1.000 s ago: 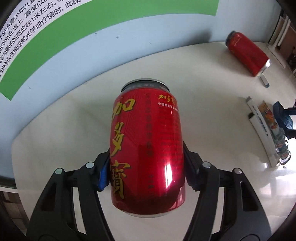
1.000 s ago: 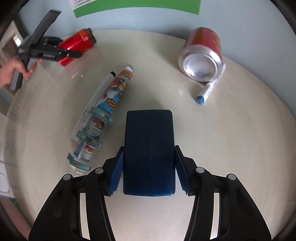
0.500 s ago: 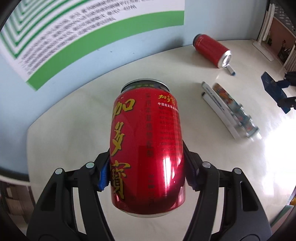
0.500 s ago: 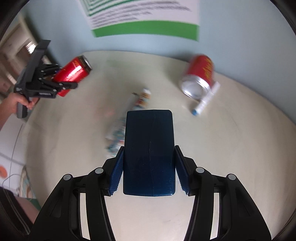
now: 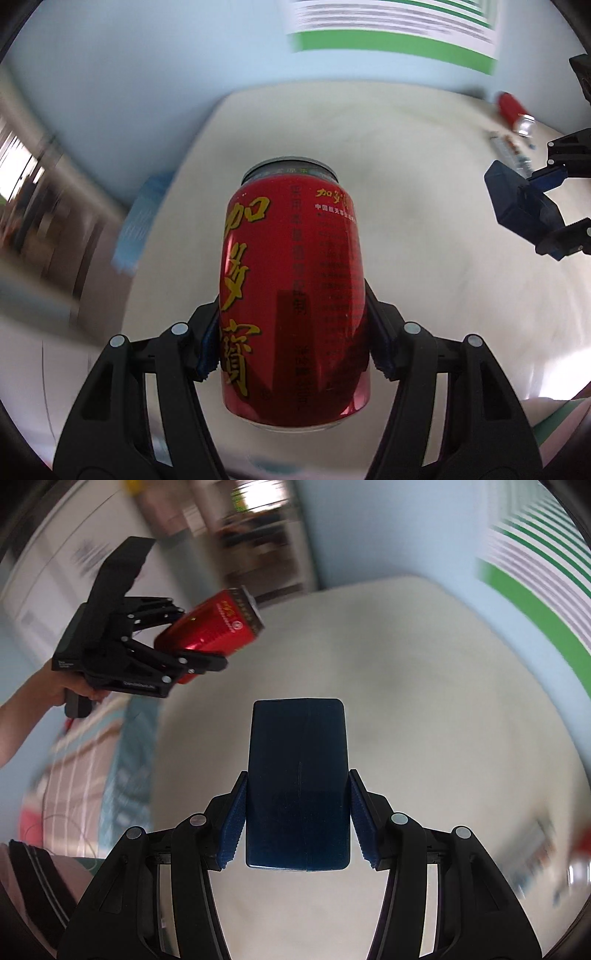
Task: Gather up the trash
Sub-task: 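Carry the red can and blue eraser to the teal bin and release them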
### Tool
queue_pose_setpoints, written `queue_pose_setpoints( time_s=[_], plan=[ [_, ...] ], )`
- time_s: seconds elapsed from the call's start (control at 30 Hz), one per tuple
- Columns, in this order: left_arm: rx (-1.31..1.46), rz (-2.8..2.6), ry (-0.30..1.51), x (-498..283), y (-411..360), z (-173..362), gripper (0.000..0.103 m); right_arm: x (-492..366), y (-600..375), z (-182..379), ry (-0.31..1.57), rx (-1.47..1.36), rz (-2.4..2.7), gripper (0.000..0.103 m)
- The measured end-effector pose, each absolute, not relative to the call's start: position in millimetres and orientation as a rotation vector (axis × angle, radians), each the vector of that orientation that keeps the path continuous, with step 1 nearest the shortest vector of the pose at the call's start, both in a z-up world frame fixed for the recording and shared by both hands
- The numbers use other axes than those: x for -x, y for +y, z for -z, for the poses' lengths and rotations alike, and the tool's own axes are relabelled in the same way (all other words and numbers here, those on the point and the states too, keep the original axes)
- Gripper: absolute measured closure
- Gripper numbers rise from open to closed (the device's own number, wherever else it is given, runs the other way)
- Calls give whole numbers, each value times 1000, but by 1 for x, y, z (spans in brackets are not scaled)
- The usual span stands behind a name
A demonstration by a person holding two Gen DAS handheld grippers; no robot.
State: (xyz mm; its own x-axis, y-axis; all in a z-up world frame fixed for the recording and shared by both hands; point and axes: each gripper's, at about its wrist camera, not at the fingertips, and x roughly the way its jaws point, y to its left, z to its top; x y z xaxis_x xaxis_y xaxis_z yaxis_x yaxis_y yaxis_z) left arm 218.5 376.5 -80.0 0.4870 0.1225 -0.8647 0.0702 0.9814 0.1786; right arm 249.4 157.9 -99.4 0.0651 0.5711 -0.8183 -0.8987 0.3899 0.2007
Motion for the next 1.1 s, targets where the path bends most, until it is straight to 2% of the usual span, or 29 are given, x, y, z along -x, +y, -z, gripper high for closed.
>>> queue_pose_setpoints(
  time_s=[0.23, 0.5, 0.67, 0.8, 0.93, 1.1],
  plan=[
    [24, -269, 1161, -63, 499, 120, 42, -159, 328, 125, 1005, 586, -1454, 50],
    [311, -393, 1316, 90, 602, 219, 42, -36, 494, 208, 1141, 751, -1595, 50],
    [424, -360, 1381, 130, 636, 302, 42, 5, 561, 301, 1262, 872, -1556, 50],
    [489, -330, 1426, 148, 654, 381, 42, 14, 589, 403, 1395, 934, -1497, 50],
    [562, -291, 1439, 149, 671, 464, 42, 22, 600, 508, 1494, 1018, -1434, 50],
    [555, -239, 1496, 134, 669, 545, 42, 24, 609, 590, 1548, 1062, -1374, 50]
  ],
)
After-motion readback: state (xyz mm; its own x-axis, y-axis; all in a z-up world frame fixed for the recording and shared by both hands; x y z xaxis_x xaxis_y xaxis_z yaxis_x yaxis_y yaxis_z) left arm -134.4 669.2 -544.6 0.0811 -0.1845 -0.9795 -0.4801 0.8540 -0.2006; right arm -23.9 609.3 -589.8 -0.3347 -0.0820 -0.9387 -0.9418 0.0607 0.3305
